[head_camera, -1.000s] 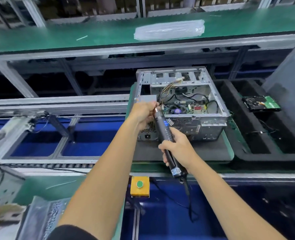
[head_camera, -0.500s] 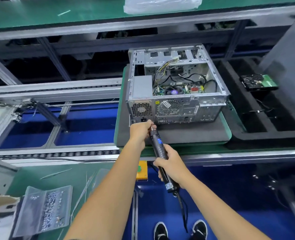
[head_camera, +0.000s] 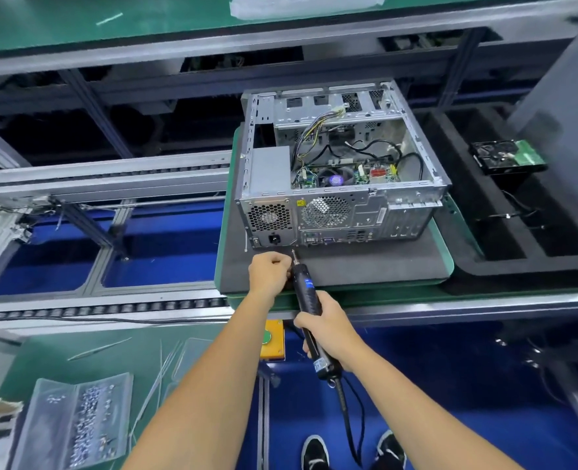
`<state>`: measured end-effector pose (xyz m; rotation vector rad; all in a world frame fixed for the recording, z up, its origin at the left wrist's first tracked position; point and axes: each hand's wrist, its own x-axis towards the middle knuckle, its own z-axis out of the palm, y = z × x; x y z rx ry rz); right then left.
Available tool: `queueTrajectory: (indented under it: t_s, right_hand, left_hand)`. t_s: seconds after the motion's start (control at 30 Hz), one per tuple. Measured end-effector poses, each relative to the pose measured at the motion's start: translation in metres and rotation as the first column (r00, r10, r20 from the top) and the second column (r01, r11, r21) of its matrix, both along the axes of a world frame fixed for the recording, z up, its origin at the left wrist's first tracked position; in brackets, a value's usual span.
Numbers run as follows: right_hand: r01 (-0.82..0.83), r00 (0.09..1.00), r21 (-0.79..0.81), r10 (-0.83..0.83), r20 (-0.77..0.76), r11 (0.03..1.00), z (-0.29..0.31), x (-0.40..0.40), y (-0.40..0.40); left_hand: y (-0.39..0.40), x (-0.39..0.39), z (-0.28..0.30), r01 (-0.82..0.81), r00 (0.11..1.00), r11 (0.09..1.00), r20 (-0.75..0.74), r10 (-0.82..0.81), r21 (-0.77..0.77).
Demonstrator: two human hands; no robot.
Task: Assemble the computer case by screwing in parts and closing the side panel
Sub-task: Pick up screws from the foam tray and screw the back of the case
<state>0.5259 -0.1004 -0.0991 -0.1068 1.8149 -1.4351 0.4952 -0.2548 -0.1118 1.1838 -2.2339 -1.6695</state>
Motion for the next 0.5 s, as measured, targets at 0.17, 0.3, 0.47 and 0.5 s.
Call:
queueTrajectory:
  t_s: [0.17,0.3,0.47,0.5]
  right_hand:
    - [0.029,0.999,-0.032,-0.028,0.039,0.999,-0.002,-0.004,-0.006]
    - [0.042,0.997,-0.032,-0.04,0.062,0.999,-0.004,-0.004,-0.01]
    - [0.042,0.996,-0.035,-0.039,0.078,0.999,-0.003,-0.007,-0.012]
    - [0.04,0.996,-0.033,-0.037,0.079,0.999,-0.003,-0.008,-0.013]
  left_hand:
    - [0.002,0.0,-0.006,0.04,0.999,0.998,-0.022,-0.041,-0.055]
    - [0.003,-0.003,-0.005,0.072,0.997,0.989,0.002,-0.073,-0.128]
    - [0.001,-0.003,-0.006,0.093,0.996,0.987,0.02,-0.091,-0.132]
    - [0.001,-0.004,-0.007,0.094,0.996,0.987,0.023,-0.091,-0.131]
